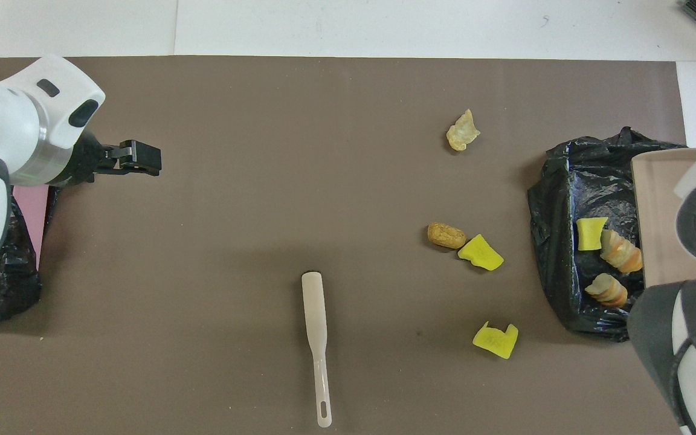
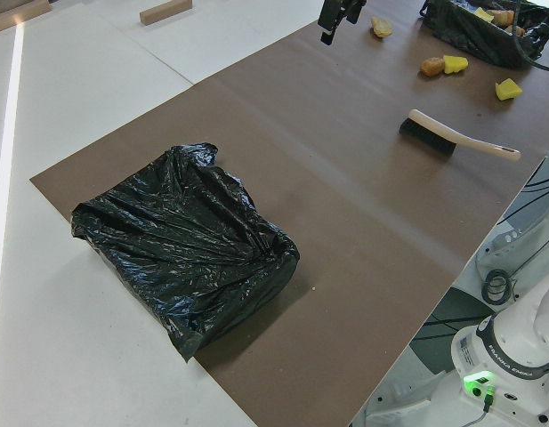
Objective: Sweep and dump trash in bin
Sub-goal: 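Bring the empty dustpan back to the table center with the right gripper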
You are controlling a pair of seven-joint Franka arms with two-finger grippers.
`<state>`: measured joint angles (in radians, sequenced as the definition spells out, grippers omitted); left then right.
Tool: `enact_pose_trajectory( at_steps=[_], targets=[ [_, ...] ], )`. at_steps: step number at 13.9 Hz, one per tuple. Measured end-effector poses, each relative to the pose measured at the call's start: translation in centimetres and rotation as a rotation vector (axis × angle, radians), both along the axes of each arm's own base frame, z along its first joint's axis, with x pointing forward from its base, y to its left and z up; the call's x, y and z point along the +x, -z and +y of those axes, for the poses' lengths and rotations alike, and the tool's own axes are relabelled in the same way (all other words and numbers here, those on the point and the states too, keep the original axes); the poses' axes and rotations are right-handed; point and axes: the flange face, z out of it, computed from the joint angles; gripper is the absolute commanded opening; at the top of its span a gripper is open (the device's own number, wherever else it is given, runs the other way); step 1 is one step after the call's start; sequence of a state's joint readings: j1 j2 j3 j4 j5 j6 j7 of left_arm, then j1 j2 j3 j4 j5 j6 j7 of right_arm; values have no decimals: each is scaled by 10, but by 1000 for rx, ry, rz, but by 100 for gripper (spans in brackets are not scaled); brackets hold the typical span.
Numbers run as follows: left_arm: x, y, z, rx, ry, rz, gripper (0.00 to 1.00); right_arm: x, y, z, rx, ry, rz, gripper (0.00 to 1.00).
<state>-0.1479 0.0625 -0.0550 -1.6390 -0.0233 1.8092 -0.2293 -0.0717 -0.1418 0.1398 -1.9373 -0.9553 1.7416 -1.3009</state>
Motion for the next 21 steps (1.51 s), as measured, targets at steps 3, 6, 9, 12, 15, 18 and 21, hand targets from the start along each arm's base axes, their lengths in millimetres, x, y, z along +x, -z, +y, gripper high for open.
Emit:
enact_pose_trajectory(
  at_steps=[3, 6, 9, 12, 15, 18, 21],
  targets=[
    [2, -7, 37, 10, -9, 3, 100, 28, 3, 29, 189, 46, -45, 0],
    [-9, -26, 84, 19, 1, 14, 100, 47, 15, 83, 264, 157, -116, 0],
    [-26, -42, 115, 20, -6, 47, 100, 69, 25, 170, 303, 341, -193, 0],
    [-32, -51, 113, 24, 59, 65, 100, 92, 42, 225, 384, 534, -265, 0],
    [-32, -51, 110, 27, 102, 65, 100, 100, 78, 280, 472, 770, -343, 0],
    [-33, -50, 109, 28, 118, 76, 100, 102, 100, 331, 581, 1014, -398, 0],
    [-37, -50, 110, 33, 147, 90, 100, 103, 128, 365, 610, 1180, -451, 0]
  ],
)
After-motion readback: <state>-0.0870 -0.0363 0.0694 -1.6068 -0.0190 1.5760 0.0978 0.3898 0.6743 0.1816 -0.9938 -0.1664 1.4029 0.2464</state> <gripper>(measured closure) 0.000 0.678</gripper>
